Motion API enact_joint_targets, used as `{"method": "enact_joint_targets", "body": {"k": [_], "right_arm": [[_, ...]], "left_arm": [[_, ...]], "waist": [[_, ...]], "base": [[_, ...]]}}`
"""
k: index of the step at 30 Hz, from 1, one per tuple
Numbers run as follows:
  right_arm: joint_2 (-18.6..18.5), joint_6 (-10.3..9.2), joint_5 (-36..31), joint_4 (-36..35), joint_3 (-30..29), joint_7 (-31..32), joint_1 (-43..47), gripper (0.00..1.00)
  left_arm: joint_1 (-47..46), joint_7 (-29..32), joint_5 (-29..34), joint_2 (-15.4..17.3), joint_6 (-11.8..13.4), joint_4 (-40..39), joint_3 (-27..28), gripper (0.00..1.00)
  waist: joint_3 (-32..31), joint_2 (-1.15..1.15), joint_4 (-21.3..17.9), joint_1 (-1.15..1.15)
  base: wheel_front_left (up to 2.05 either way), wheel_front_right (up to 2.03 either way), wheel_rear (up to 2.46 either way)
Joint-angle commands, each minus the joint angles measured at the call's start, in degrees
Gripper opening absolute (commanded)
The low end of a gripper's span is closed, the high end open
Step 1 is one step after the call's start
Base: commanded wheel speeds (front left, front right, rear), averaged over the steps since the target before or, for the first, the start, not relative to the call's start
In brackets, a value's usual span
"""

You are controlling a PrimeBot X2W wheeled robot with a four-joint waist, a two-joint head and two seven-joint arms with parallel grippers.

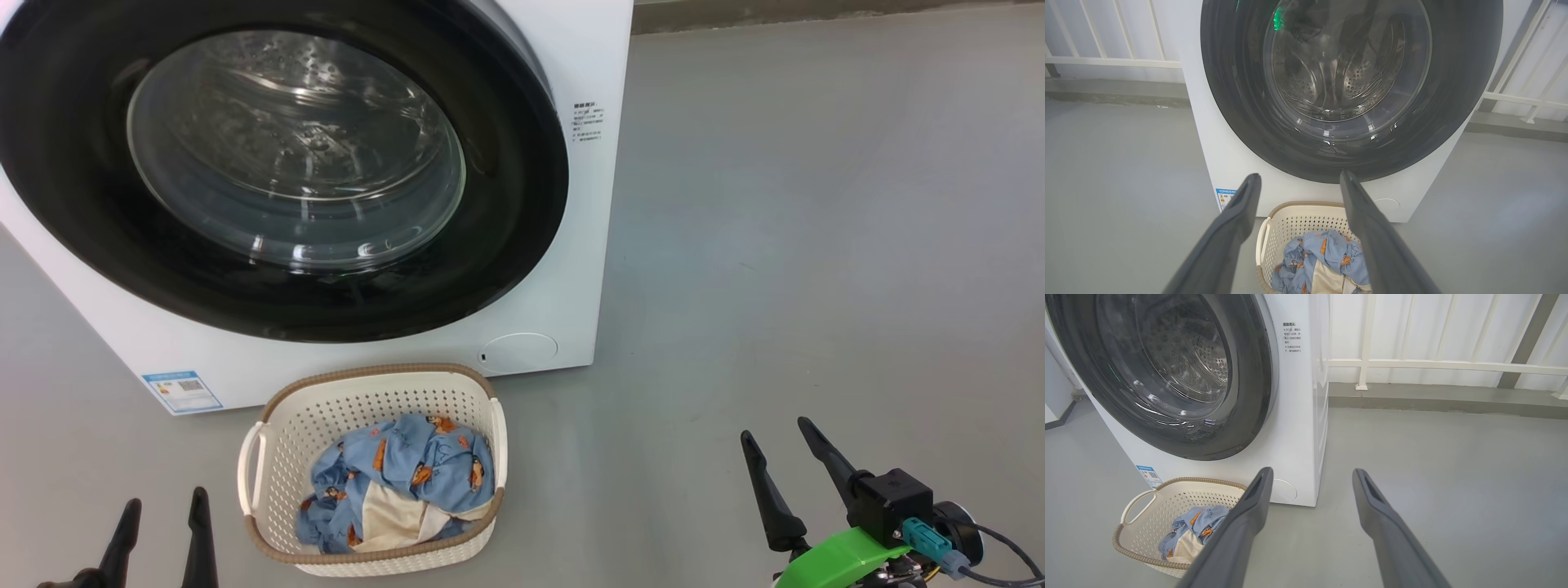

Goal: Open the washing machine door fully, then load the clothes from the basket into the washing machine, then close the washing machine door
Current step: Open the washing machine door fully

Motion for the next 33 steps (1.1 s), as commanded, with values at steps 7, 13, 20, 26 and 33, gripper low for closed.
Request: {"method": "enact_joint_targets", "body": {"k": [7, 13, 20, 26, 33], "right_arm": [[-0.2, -0.06, 0.0, -1.6, 1.8, -0.7, -1.7, 1.0], [-0.2, -0.06, 0.1, -1.8, 2.0, -0.7, -1.7, 0.95], [-0.6, -0.06, 0.8, -1.6, 2.6, -0.7, -1.9, 0.0], [-0.7, -0.06, 1.1, -1.7, 2.9, -0.7, -2.0, 0.0], [-0.8, -0.06, 1.5, -1.6, 3.2, -0.7, -2.1, 0.0]], "left_arm": [[-1.0, -0.8, 0.1, 0.7, -0.1, -1.6, 2.0, 1.0], [-0.9, -0.8, 0.0, 0.7, -0.1, -1.7, 1.9, 1.0], [-0.9, -0.8, 0.0, 0.7, -0.1, -1.9, 1.8, 1.0], [-0.9, -0.8, 0.0, 0.7, -0.1, -1.9, 1.8, 1.0], [-1.0, -0.8, 0.0, 0.7, -0.1, -1.9, 1.7, 1.0]], "waist": [[0.1, 0.0, 0.2, 0.0], [0.1, 0.0, 0.2, 0.0], [0.1, 0.0, 0.1, 0.0], [0.1, 0.0, 0.1, 0.0], [0.3, 0.0, 0.2, 0.0]], "base": [[0.0, 0.0, 0.0], [0.0, 0.0, 0.0], [0.0, 0.0, 0.0], [0.0, 0.0, 0.0], [0.0, 0.0, 0.0]]}}
